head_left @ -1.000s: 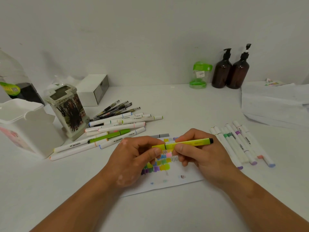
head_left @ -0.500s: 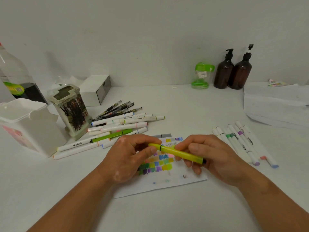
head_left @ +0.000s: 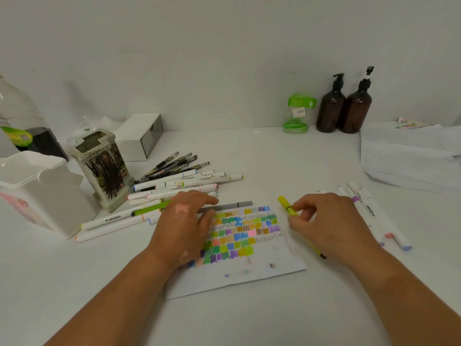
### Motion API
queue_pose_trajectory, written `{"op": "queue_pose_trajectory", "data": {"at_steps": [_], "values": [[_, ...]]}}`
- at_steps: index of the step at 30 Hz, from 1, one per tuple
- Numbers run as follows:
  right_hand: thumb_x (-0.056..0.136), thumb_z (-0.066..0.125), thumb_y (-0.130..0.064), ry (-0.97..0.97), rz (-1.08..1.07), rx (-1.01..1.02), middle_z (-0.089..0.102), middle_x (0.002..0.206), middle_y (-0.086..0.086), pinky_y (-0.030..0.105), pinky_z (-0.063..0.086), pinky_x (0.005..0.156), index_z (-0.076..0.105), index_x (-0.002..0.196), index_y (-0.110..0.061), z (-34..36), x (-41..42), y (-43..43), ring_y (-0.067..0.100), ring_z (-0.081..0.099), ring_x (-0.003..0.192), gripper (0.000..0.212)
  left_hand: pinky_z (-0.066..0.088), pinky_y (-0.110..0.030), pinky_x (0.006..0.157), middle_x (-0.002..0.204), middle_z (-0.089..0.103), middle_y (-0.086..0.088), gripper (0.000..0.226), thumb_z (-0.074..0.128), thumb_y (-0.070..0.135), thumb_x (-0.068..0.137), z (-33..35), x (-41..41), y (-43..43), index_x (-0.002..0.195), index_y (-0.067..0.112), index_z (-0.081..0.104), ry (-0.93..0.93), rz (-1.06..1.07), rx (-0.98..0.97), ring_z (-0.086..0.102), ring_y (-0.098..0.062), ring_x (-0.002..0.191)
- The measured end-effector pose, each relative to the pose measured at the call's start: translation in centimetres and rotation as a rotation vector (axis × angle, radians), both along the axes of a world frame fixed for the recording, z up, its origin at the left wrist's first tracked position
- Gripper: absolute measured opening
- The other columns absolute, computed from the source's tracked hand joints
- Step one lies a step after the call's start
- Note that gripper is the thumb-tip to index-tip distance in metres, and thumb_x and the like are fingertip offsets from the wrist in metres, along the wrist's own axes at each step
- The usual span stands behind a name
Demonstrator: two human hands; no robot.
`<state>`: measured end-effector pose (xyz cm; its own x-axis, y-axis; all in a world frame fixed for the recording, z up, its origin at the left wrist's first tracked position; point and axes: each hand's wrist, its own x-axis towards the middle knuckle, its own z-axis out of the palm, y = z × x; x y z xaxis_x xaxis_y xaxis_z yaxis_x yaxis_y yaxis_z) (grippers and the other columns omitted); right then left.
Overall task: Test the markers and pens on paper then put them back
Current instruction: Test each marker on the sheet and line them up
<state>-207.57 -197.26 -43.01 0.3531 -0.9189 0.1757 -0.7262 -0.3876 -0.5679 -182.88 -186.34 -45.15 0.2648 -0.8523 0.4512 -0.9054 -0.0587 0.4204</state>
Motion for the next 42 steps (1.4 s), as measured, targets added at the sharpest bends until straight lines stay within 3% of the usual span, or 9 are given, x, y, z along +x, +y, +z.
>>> {"op": "queue_pose_trajectory", "data": {"at_steps": [4,10,15,21,28,32,36,39,42], "values": [[0.081,0.071,-0.038,0.198,-0.12,0.001,0.071,0.082,-0.012,0.033,0.057,0.072,0.075,0.099,-0.033,-0.4,-0.5,-0.6,0.013,0.066,0.081,0.019,0.043,-0.034,0.103,0.122,0.068,0.001,0.029,0.064,0.023,0.095,-0.7,0.3,-1.0,0.124,0.023,0.069,-0.054,0.051,0.068,0.056,-0.018,0.116],[0.079,0.069,-0.043,0.328,-0.211,-0.028,0.07,0.084,-0.011,0.032,0.057,0.071,0.072,0.091,-0.032,-0.6,-1.0,-1.1,0.016,0.065,0.082,0.017,0.045,-0.03,0.098,0.117,0.068,0.003,0.03,0.064,0.028,0.095,-1.4,0.7,-1.3,0.125,0.026,0.068,-0.114,0.088,0.127,0.055,-0.016,0.109],[0.082,0.073,-0.038,0.073,-0.151,-0.143,0.067,0.077,-0.016,0.026,0.049,0.064,0.072,0.091,-0.034,-0.7,-0.4,-0.7,0.008,0.061,0.074,0.01,0.042,-0.022,0.094,0.115,0.062,0.005,0.028,0.055,0.028,0.1,-1.1,0.6,-1.4,0.126,0.027,0.066,-0.075,0.064,0.135,0.052,-0.011,0.106],[0.079,0.082,-0.026,-0.262,0.22,-0.122,0.068,0.078,-0.027,0.009,0.045,0.062,0.075,0.086,-0.034,-0.7,1.8,1.9,0.008,0.062,0.064,0.013,0.046,-0.011,0.066,0.094,0.06,0.022,0.016,0.056,0.032,0.098,0.6,-1.1,-0.5,0.105,0.046,0.059,0.42,-0.019,-0.019,0.055,0.008,0.091],[0.077,0.069,-0.057,-0.377,0.427,0.095,0.074,0.085,-0.021,0.014,0.047,0.061,0.057,0.095,-0.038,-1.0,3.2,3.6,0.01,0.065,0.07,0.029,0.058,-0.036,0.089,0.108,0.074,-0.004,0.015,0.06,0.008,0.096,1.1,-2.8,0.4,0.109,0.014,0.064,0.962,-0.429,-0.032,0.071,-0.025,0.102],[0.087,0.079,-0.033,-0.484,0.41,0.178,0.074,0.077,-0.009,0.016,0.049,0.065,0.068,0.091,-0.037,-1.1,3.3,3.1,0.007,0.066,0.071,0.012,0.057,-0.024,0.084,0.109,0.075,-0.001,0.021,0.068,0.011,0.091,0.8,-2.4,0.4,0.11,0.018,0.068,1.019,-0.421,-0.004,0.071,-0.019,0.105],[0.083,0.081,-0.026,-0.501,0.32,0.182,0.07,0.074,-0.014,0.013,0.049,0.062,0.074,0.089,-0.042,-1.1,2.4,2.2,0.0,0.058,0.067,0.019,0.058,-0.028,0.08,0.098,0.074,-0.01,0.033,0.078,0.019,0.072,0.8,-1.5,0.4,0.104,0.018,0.071,1.161,-0.408,-0.061,0.072,-0.024,0.093],[0.084,0.081,-0.022,-0.544,0.268,0.212,0.067,0.07,-0.016,0.013,0.046,0.06,0.074,0.087,-0.043,-1.1,1.9,1.7,0.001,0.057,0.066,0.022,0.059,-0.027,0.077,0.092,0.074,-0.004,0.028,0.079,0.025,0.071,0.9,-1.3,0.6,0.098,0.023,0.071,1.044,-0.366,-0.053,0.072,-0.022,0.087],[0.085,0.081,-0.017,-0.589,0.273,0.276,0.075,0.084,-0.004,0.03,0.06,0.07,0.075,0.086,-0.039,-1.0,2.0,1.8,0.018,0.071,0.082,0.023,0.057,-0.021,0.073,0.092,0.069,0.015,0.017,0.072,0.041,0.08,0.6,-1.7,0.9,0.096,0.04,0.068,0.582,-0.243,0.037,0.067,-0.009,0.085]]}}
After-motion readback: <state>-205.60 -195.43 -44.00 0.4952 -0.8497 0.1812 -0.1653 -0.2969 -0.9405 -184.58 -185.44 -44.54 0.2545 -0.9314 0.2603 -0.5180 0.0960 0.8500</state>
